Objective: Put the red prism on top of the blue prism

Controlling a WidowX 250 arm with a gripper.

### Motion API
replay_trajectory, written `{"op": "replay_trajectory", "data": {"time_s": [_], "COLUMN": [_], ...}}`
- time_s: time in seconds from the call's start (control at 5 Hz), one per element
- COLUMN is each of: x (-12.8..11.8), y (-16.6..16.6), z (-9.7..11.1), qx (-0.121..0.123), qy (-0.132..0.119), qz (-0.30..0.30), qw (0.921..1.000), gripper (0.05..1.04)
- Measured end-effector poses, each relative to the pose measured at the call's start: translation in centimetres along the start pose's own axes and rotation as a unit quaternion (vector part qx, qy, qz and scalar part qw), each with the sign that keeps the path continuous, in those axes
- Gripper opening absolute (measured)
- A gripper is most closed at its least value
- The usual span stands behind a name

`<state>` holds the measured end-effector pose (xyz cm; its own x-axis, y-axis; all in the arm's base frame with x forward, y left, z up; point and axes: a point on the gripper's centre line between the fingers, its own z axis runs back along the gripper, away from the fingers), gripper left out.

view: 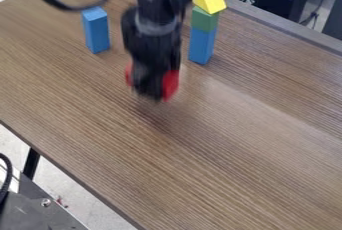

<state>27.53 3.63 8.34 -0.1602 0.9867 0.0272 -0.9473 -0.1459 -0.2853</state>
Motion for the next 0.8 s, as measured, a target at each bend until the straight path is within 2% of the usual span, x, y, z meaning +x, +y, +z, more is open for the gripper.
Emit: {"op": "replay_trajectory", "data": {"time_s": [0.2, 0.6, 0.8], "x": [1.4, 5.0, 7.2], "y": [-2.1, -3.1, -3.3], "z": [2.4, 3.4, 3.3], "qx": [-0.052, -0.080, -0.067], "qy": [-0.010, -0.025, -0.032], "qz": [0.025, 0.098, 0.138], "qw": [0.9983, 0.9916, 0.9876], "gripper": [0.583, 0.583, 0.583]}}
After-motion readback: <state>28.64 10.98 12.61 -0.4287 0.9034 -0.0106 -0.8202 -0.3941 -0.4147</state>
